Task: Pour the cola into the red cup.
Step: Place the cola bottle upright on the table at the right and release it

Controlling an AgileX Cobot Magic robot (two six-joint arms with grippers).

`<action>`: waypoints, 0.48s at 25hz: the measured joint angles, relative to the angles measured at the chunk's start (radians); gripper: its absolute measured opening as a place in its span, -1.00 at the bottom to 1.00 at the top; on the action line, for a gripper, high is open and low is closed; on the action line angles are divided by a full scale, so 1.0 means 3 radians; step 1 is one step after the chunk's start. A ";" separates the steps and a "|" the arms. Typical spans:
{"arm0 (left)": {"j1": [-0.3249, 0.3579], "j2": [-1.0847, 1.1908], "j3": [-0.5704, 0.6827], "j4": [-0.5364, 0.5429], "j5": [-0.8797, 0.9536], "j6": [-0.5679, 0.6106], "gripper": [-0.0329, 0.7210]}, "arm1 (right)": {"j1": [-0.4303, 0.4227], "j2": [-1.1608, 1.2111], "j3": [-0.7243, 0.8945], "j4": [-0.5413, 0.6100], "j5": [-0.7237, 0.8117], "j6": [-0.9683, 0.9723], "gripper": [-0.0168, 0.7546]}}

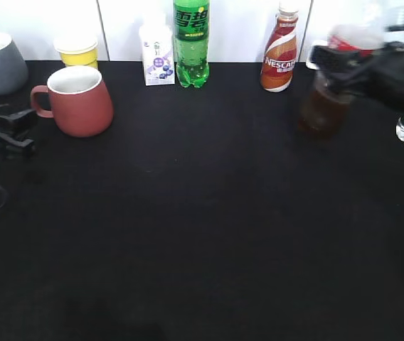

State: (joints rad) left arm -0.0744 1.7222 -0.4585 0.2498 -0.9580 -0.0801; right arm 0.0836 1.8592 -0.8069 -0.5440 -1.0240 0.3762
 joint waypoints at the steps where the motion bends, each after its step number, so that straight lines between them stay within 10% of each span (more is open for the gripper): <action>1: 0.0000 -0.0002 0.0009 0.0032 0.0000 0.0000 -0.05 | 0.0002 0.0125 -0.0160 -0.0024 -0.0012 -0.0017 0.30; 12: -0.0006 -0.0018 0.0010 0.0106 -0.0003 0.0000 -0.05 | 0.0002 0.0327 -0.0329 -0.0081 0.0215 -0.0232 0.52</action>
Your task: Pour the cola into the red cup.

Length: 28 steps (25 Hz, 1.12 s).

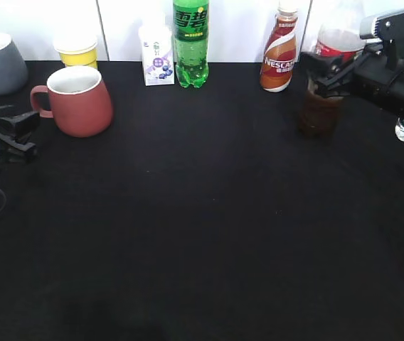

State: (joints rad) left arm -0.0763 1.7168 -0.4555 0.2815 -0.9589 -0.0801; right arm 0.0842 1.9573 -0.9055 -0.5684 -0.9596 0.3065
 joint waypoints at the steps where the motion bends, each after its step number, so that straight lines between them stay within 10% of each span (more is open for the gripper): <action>1: 0.0000 -0.0014 0.0000 0.0000 0.0000 0.0000 -0.05 | 0.0000 -0.0003 0.0007 -0.0030 0.0193 0.0054 0.70; 11: -0.0041 -0.0899 0.0003 0.0090 0.2083 -0.0569 -0.05 | 0.0002 -0.0781 0.0579 -0.0281 0.1526 0.0417 0.78; 15: -0.0370 -0.1461 -0.0204 -0.0511 0.3713 -0.0658 -0.06 | 0.0217 -0.1387 0.0523 -0.0316 0.2859 0.0590 0.75; 20: -0.0544 -0.2435 -0.0655 -0.0817 0.5308 -0.0630 -0.06 | 0.1025 -0.1890 -0.0108 0.0353 0.5034 0.0376 0.52; 28: -0.0580 -0.4797 -0.0571 -0.0938 0.6702 0.0028 -0.06 | 0.1522 -0.4335 0.0380 0.1374 0.6111 -0.0070 0.51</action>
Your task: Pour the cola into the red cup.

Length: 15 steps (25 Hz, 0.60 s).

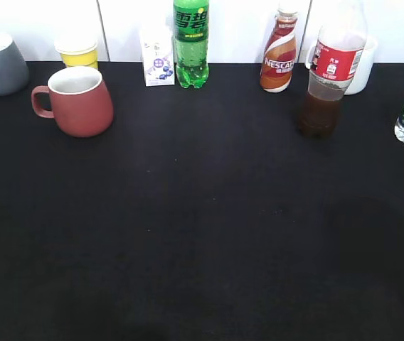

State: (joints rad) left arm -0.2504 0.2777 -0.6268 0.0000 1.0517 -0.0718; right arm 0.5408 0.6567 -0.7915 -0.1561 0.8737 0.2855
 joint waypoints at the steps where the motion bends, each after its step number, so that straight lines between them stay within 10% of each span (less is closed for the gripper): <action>1: 0.0000 -0.0247 0.0047 -0.0041 0.0146 0.0034 -0.06 | 0.0004 -0.0373 0.0187 0.0024 0.0202 -0.0007 0.51; 6: 0.0000 -0.0861 0.0211 -0.0173 0.0261 0.0213 -0.06 | 0.0004 -0.1952 0.0902 0.0003 0.0619 -0.0017 0.51; 15: 0.0000 -0.0861 0.0365 -0.0271 0.0047 0.0239 -0.06 | 0.0004 -0.2068 0.0948 0.0040 0.0624 -0.0152 0.51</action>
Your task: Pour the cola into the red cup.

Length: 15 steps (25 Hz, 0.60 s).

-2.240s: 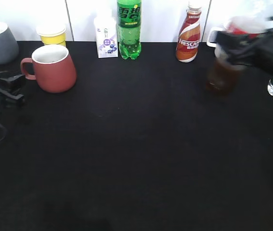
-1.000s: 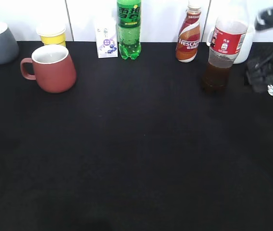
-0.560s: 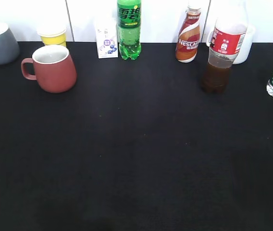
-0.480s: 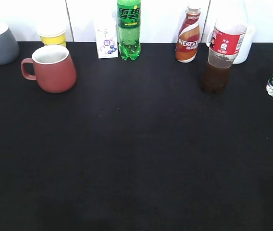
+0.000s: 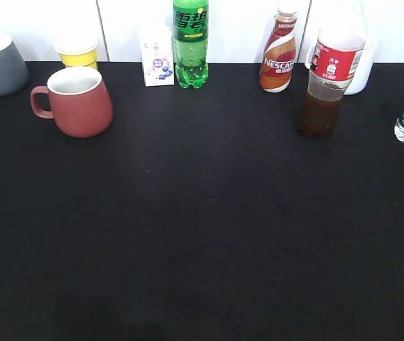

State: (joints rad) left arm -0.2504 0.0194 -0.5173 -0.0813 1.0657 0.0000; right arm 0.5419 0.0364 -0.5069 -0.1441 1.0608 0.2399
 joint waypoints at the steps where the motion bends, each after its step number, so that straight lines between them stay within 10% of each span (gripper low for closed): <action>1: 0.0000 0.0000 0.0000 0.0000 0.0000 0.0000 -0.06 | 0.0000 0.0000 0.0000 0.0000 0.0000 -0.0002 0.51; 9: 0.0150 0.0000 0.0000 0.0000 0.0000 0.0000 -0.06 | -0.0148 0.0000 0.0000 0.0005 0.0000 -0.0005 0.50; 15: 0.0777 -0.0003 0.0000 0.0000 -0.0003 0.0000 -0.07 | -0.1195 0.0000 0.0000 0.0005 0.0000 -0.0005 0.50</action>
State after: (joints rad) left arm -0.0173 0.0185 -0.5173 -0.0813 1.0648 0.0000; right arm 0.1833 0.0364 -0.5069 -0.1426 1.0608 0.2383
